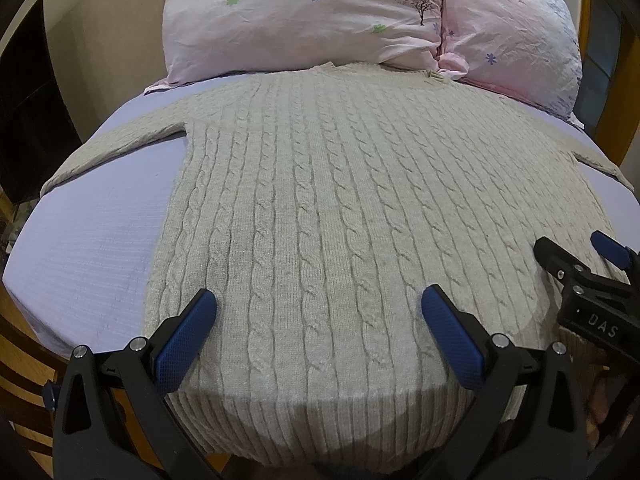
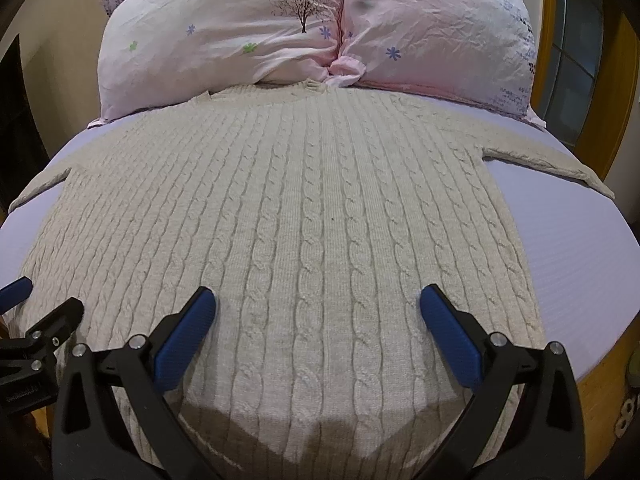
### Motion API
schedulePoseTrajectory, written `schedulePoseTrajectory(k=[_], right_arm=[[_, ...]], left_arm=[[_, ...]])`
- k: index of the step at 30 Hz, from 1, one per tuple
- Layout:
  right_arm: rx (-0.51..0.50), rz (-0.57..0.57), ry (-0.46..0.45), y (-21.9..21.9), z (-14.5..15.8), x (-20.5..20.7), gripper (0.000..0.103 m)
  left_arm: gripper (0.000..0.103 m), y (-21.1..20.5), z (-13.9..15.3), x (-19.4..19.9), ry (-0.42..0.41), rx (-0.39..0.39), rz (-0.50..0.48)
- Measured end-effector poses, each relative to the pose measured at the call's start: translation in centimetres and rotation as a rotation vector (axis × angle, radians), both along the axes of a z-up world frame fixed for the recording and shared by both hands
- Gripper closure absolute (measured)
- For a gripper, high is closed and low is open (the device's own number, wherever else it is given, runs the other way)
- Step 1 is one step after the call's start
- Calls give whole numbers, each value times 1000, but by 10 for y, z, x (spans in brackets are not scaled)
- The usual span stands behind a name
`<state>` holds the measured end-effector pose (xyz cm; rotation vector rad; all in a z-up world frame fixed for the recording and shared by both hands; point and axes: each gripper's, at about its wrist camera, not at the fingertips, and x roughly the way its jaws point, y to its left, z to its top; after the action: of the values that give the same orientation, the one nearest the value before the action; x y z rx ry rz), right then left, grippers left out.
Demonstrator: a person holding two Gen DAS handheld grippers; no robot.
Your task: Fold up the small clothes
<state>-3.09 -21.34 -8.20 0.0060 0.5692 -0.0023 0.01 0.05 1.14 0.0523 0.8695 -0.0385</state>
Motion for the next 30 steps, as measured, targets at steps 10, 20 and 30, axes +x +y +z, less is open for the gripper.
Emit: schedulePoseTrajectory(k=[10,20,30], right_arm=[[435,-172,-194,-187,65,11,2],[855,-586,-17,-399,39,114,46],[986,-760,-98,-476,23,153,95]], left_arm=[[1,67,28,38,-58,-224,9],[1,210,14,123,-17,-552,336],[1,273,11,140,-35,-709,501]])
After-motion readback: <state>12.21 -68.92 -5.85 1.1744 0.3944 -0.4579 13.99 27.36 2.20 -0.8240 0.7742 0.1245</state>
